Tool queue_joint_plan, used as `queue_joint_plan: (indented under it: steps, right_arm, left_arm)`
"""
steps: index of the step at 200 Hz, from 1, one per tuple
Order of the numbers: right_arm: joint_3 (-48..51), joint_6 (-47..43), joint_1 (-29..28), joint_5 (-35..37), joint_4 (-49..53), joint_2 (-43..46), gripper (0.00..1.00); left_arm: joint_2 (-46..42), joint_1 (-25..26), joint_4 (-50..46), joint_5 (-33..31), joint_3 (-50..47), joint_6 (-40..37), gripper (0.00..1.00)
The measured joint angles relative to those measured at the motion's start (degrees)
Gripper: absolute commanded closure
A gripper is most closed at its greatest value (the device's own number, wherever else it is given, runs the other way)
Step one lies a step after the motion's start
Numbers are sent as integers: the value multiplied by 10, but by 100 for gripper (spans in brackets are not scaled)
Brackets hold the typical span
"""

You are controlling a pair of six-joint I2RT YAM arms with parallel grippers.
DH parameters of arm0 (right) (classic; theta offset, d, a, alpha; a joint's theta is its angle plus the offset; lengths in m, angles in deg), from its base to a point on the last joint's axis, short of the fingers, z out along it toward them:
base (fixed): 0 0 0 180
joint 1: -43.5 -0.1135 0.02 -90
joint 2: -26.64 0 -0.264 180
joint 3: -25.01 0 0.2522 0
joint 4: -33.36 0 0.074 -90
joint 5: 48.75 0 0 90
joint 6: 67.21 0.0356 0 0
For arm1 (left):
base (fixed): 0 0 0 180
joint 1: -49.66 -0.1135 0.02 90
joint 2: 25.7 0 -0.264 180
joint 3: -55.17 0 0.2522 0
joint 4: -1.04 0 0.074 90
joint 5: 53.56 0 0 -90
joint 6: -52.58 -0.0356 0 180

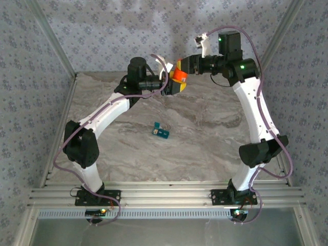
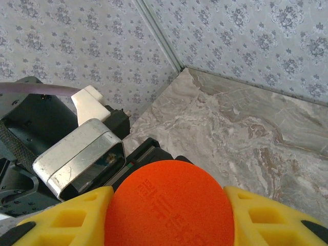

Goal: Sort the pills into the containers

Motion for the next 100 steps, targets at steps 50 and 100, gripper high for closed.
queue_joint_plan:
  steps: [50, 100]
  right_arm:
    - [29, -7, 0, -9, -19, 21, 97]
    - [14, -39, 8, -36, 13, 21, 98]
  left_arm:
    - [0, 0, -5, 13, 3, -24, 100]
    - [-7, 4, -23, 19, 9, -48, 100]
